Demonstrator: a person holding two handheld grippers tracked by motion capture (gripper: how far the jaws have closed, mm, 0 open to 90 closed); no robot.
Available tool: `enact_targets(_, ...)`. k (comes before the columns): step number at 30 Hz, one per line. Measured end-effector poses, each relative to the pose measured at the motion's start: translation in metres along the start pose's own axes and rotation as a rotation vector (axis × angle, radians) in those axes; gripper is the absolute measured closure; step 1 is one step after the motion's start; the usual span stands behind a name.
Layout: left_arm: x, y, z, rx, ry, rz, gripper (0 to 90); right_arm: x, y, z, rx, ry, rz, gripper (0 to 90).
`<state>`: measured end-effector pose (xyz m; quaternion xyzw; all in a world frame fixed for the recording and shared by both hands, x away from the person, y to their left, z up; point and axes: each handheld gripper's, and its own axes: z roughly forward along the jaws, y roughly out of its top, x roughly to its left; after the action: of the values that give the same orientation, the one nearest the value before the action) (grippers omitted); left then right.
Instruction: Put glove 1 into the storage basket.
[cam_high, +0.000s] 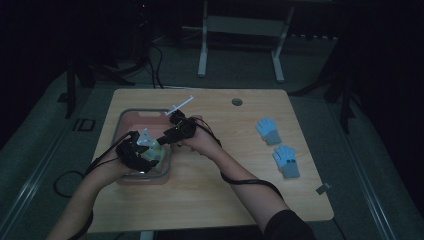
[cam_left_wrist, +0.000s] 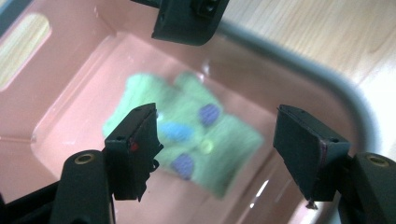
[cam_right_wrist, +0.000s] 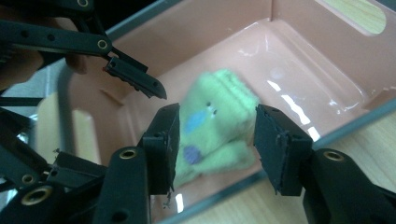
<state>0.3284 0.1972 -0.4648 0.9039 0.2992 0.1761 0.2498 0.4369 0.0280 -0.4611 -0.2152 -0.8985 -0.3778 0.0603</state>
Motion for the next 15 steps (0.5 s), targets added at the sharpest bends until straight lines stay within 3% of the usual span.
enact_targets(7,-0.009,0.017,-0.001,-0.034,-0.011,-0.059,30.6,-0.004,-0.016,-0.03,-0.01,-0.011,-0.019,45.6)
enact_targets(15,-0.03,0.037,0.007,-0.041,-0.043,-0.01,30.9,-0.007,-0.04,-0.058,-0.025,-0.039,-0.045,46.5)
